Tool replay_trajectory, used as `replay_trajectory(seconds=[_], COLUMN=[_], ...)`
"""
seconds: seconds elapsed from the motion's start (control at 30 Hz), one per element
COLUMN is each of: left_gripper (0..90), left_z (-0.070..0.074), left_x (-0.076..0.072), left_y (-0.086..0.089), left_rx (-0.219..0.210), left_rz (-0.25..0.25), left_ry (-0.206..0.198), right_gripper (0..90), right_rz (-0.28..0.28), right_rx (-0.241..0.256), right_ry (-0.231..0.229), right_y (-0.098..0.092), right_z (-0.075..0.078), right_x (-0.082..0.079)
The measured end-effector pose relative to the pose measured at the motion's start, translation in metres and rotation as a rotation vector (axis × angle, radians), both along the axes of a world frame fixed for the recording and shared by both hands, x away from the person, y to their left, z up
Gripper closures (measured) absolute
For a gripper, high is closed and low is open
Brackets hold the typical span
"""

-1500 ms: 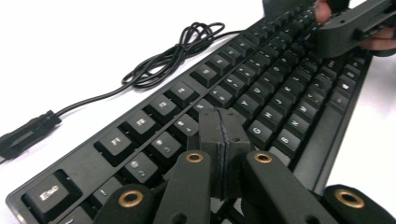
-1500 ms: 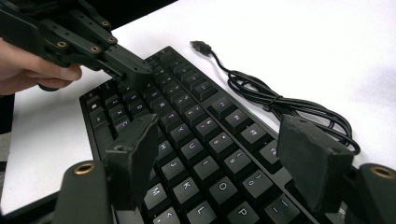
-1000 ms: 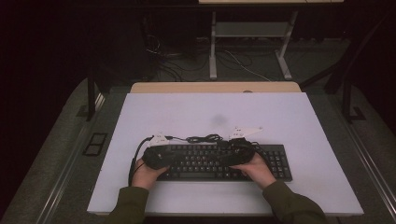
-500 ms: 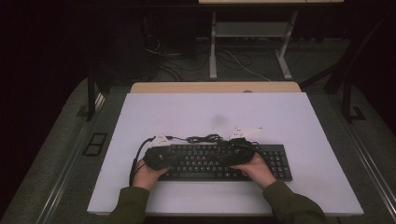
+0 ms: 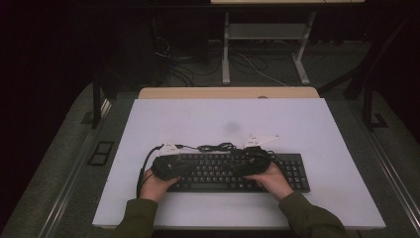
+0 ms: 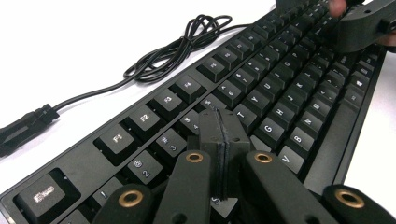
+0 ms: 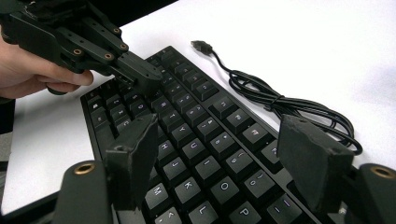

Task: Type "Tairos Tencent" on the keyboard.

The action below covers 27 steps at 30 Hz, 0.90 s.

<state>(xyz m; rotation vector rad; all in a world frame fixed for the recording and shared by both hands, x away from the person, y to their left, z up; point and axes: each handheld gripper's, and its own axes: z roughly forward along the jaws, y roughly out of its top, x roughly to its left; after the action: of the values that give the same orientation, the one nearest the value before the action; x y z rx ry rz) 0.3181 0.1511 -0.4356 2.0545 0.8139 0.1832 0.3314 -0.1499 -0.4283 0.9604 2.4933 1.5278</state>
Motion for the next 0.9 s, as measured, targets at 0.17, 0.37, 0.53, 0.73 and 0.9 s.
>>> replay_trajectory(seconds=[0.17, 0.37, 0.53, 0.73, 0.9], left_gripper=[88.6, 81.0, 70.5, 56.1, 47.6], left_z=[0.002, 0.006, 0.007, 0.007, 0.005], left_x=[-0.003, -0.007, -0.009, -0.013, -0.015], left_y=[0.001, 0.000, 0.002, 0.006, 0.008], left_rx=[-0.012, -0.019, -0.024, -0.030, -0.013], left_rz=[0.001, 0.005, 0.026, 0.049, 0.056], left_ry=[0.001, -0.009, -0.003, 0.006, 0.006], right_gripper=[29.8, 36.7, 45.4, 60.6, 74.7], right_rz=[0.003, 0.021, 0.043, 0.077, 0.097], right_rx=[-0.001, 0.003, 0.003, 0.002, -0.003], right_ry=[0.003, 0.011, 0.017, 0.013, 0.020], right_y=[0.000, 0.001, 0.004, 0.008, 0.013], right_z=[0.000, 0.001, 0.002, 0.002, 0.001], right_x=[0.000, -0.002, -0.004, -0.008, -0.012])
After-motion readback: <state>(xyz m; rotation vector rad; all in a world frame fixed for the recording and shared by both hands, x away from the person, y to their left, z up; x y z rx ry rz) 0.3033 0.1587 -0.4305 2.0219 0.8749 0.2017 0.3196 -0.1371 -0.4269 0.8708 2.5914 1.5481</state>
